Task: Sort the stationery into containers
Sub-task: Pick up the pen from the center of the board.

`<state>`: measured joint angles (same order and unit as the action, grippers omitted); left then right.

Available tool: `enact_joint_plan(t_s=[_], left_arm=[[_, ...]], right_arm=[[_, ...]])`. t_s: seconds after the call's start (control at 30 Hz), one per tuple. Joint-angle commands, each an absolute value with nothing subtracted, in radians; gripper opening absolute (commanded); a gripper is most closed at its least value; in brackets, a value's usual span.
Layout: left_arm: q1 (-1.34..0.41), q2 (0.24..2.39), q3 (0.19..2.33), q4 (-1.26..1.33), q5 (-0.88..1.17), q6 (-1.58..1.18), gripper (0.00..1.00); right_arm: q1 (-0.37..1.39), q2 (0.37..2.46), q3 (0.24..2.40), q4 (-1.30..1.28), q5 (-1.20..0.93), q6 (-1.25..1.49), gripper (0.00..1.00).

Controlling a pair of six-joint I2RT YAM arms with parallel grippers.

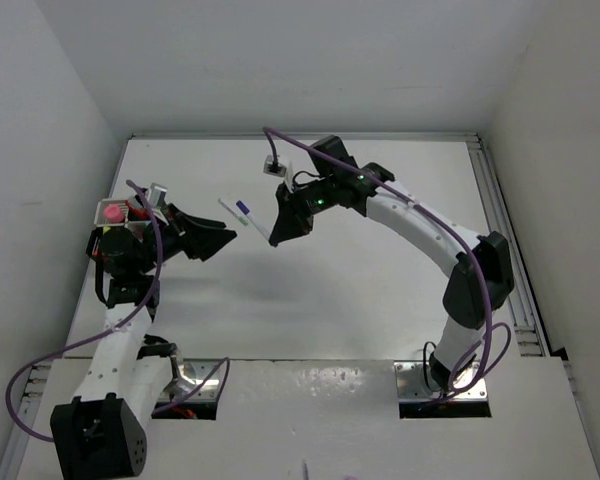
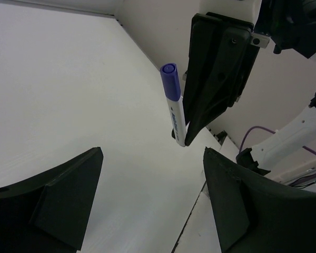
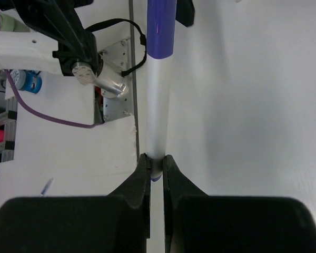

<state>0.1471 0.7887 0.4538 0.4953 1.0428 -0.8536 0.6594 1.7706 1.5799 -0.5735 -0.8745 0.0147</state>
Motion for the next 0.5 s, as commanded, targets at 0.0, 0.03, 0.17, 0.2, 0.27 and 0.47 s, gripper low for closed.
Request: enact_joint_plan(t_s=[0.0, 0.03, 0.17, 0.2, 0.27, 0.47], left_arm=[[0.097, 0.808, 0.495, 0.586, 0.970, -0.894, 0.83], [0.092, 0.816, 0.497, 0.601, 0.959, -0.897, 0.83], [0.074, 0.857, 0.503, 0.664, 0.919, -0.943, 0.83], [0.071, 0.862, 0.508, 0.682, 0.916, -0.949, 0.83], [0.057, 0.874, 0.515, 0.692, 0.902, -0.957, 0.83], [0.038, 0.894, 0.485, 0.836, 0.900, -1.049, 0.67]], right_arm=[[0.690, 1.764, 1.594, -0.523, -0.919, 0.052, 0.00], [0.699, 1.763, 1.595, -0.523, -0.920, 0.051, 0.00], [0.716, 1.763, 1.600, -0.532, -0.920, 0.041, 0.00], [0.721, 1.764, 1.600, -0.538, -0.922, 0.038, 0.00], [0.726, 1.766, 1.601, -0.540, -0.919, 0.035, 0.00], [0.747, 1.786, 1.609, -0.520, -0.920, 0.051, 0.00]])
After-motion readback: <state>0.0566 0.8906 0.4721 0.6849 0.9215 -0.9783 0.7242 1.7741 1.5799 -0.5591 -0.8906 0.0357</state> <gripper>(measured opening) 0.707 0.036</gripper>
